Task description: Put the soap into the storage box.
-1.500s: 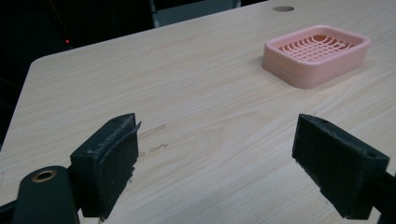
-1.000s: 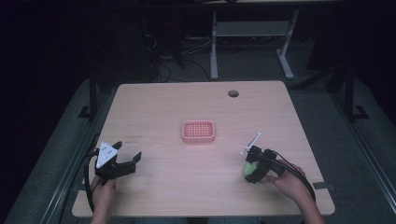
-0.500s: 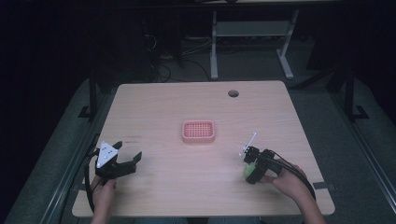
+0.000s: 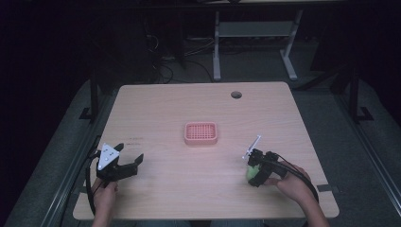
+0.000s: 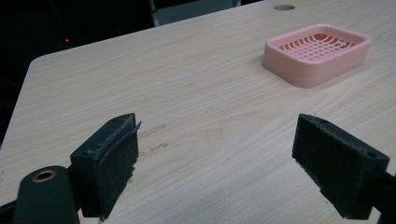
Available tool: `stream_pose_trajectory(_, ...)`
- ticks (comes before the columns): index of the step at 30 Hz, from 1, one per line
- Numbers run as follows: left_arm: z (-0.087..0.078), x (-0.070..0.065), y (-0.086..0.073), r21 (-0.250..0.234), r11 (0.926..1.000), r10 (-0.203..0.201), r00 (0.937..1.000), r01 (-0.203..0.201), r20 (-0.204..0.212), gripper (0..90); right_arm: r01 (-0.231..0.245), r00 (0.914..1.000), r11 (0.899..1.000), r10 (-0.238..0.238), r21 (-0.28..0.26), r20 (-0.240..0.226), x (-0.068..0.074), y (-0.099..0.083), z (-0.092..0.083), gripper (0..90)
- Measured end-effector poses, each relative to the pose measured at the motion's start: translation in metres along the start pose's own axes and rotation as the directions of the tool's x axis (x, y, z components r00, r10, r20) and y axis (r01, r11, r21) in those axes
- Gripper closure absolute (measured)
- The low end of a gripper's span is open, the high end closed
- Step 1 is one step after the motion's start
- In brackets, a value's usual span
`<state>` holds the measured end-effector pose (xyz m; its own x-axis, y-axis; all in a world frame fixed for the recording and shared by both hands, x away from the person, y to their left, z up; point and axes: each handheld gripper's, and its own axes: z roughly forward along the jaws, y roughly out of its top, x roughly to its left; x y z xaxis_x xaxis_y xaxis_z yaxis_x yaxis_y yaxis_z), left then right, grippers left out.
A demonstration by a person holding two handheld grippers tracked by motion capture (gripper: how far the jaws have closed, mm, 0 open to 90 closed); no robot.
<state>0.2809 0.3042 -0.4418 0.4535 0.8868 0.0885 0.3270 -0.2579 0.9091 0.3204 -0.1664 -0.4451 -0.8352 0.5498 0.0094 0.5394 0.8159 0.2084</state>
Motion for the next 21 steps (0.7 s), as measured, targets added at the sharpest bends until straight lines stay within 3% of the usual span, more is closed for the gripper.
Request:
stream_pose_trajectory(5, -0.001, -0.001, 0.000, 0.000, 1.0000, 0.004, 1.0000, -0.004, -0.001, 14.2, 0.013, 0.9997, 0.999, -0.013, -0.032, 0.022, 0.004, 0.003, -0.002, 25.6)
stream_pose_trajectory(21, -0.001, 0.001, 0.000, 0.003, 1.0000, -0.005, 1.0000, 0.005, -0.003, 14.2, 0.044, 0.9990, 0.994, -0.042, -0.097, 0.016, 0.000, 0.021, -0.022, 25.6)
